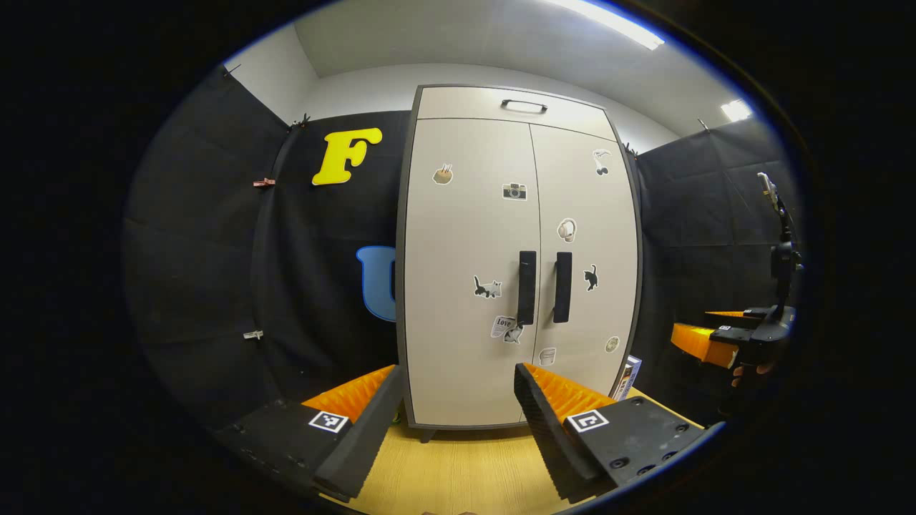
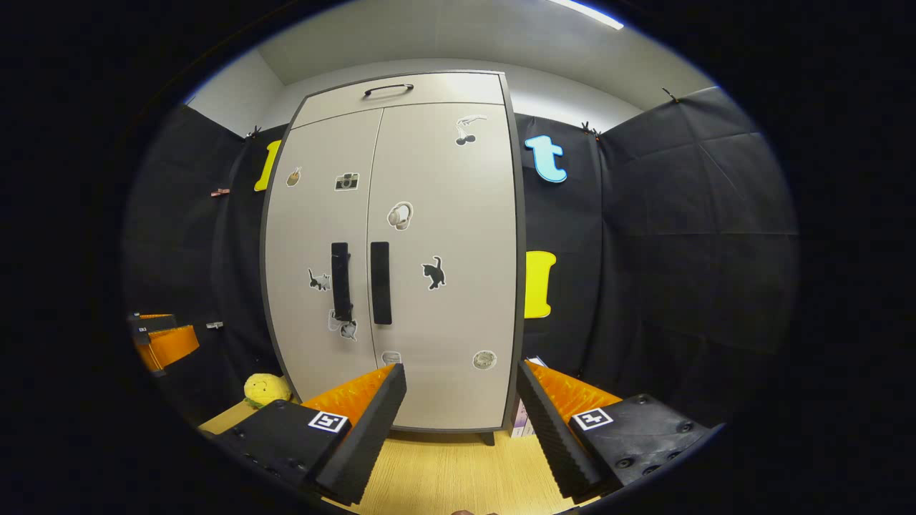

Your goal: Open the right door of the double-door shoe cabinet with the right hand, and open the left door with the left hand.

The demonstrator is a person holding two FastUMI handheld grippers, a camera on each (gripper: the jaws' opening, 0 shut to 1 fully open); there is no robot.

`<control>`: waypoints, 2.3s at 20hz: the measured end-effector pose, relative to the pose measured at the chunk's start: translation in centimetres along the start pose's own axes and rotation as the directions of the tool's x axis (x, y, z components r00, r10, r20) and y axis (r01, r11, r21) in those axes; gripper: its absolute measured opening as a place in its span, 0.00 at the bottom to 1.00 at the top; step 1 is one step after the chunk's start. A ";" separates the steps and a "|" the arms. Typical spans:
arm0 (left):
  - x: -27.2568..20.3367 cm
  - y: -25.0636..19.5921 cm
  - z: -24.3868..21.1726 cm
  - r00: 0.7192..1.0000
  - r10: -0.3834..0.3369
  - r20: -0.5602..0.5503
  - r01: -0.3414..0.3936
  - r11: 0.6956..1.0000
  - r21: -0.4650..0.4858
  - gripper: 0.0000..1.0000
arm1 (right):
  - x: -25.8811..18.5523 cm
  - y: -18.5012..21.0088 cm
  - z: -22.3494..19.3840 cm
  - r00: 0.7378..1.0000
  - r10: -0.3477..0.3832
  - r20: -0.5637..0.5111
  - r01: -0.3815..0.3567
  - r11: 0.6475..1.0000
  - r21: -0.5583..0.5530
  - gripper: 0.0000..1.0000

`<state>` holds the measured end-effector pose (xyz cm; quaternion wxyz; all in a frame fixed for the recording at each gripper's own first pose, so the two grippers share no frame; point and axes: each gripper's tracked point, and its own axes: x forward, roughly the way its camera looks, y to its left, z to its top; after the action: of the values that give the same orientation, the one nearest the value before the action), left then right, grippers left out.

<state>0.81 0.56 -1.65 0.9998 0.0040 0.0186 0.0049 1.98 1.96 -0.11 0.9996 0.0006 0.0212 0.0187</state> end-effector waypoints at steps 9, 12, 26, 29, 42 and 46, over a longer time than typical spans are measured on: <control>0.1 1.0 -2.9 0.998 0.016 -0.053 -0.016 1.000 -0.008 0.95 | 5.6 4.4 4.4 0.994 0.087 0.069 -0.085 0.996 -0.033 0.98; -0.5 1.6 -3.9 0.997 0.027 -0.072 -0.029 0.999 -0.021 0.95 | 8.5 6.4 5.7 0.991 0.111 0.077 -0.108 0.993 -0.035 0.98; -2.9 8.3 -7.9 0.969 0.187 -0.160 -0.198 0.979 -0.056 0.95 | 20.0 12.6 4.2 0.993 0.119 -0.018 -0.120 0.992 -0.043 0.98; -3.1 8.8 -8.3 0.966 0.198 -0.168 -0.210 0.976 -0.057 0.95 | 20.9 13.1 3.9 0.995 0.101 -0.026 -0.103 0.992 -0.073 0.98; -3.9 9.8 -8.4 0.966 0.197 -0.169 -0.209 0.977 -0.051 0.95 | 22.1 13.6 3.6 0.992 0.102 -0.071 -0.100 0.995 0.027 0.36; -4.2 9.2 -8.4 0.972 0.169 -0.163 -0.180 0.982 -0.055 0.95 | 22.2 13.6 3.4 0.989 0.116 -0.091 -0.113 0.993 0.040 0.24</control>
<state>-3.79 9.80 -9.80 0.9904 -0.0297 0.0970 0.0938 23.81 16.34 2.40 0.9946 0.0186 0.0679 0.0757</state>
